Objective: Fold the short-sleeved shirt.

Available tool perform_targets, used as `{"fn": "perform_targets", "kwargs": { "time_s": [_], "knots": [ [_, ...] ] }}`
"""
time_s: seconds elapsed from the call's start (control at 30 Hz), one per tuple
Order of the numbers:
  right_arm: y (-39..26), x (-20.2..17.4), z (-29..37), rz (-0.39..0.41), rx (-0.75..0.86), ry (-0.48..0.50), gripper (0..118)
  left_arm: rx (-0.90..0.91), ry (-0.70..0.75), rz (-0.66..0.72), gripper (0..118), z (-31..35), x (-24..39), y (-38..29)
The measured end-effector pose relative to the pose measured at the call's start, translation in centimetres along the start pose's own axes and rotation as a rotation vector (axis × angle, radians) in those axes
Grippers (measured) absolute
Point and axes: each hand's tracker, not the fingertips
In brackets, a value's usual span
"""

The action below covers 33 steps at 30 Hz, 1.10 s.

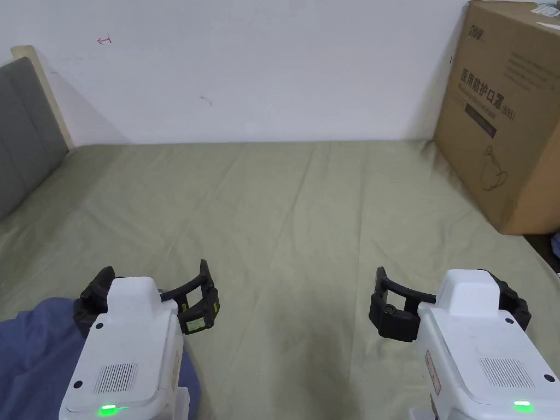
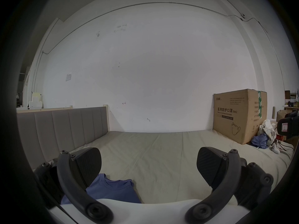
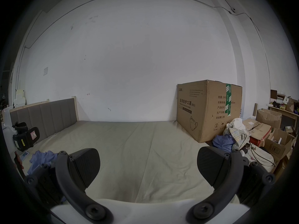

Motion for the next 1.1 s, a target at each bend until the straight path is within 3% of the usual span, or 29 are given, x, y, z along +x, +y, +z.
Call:
{"fn": "perform_targets", "kwargs": {
  "time_s": [0.4,0.47,0.53,0.57,0.6,0.63,0.7,1.1],
  "knots": [
    [0.2,0.0,-0.3,0.010,-0.019,-0.008,117,-0.007,-0.016,-0.005,117,-0.1,0.3,0.1],
    [0.2,0.0,-0.3,0.010,-0.032,-0.005,114,-0.008,-0.015,-0.005,109,0.0,0.4,0.2],
    [0.4,-0.1,-0.2,0.009,-0.041,-0.001,93,-0.007,-0.024,-0.001,66,0.0,0.4,0.4],
    [0.4,-0.1,-0.1,0.013,-0.040,-0.001,70,-0.020,-0.032,0.000,38,-0.1,0.5,0.5],
    [0.5,-0.2,-0.2,0.023,-0.042,-0.004,27,-0.033,-0.043,0.009,16,-0.3,0.5,0.6],
    [0.5,-0.3,-0.4,0.045,-0.052,-0.016,0,-0.037,-0.044,0.019,9,-0.4,0.5,0.6],
    [0.4,-0.1,-0.6,0.039,-0.056,-0.003,0,-0.033,-0.048,0.034,0,-0.3,0.4,0.7],
    [0.9,-2.8,-2.1,0.042,-0.051,0.089,0,-0.056,0.048,0.057,0,0.5,-3.7,0.5]
  ]
}}
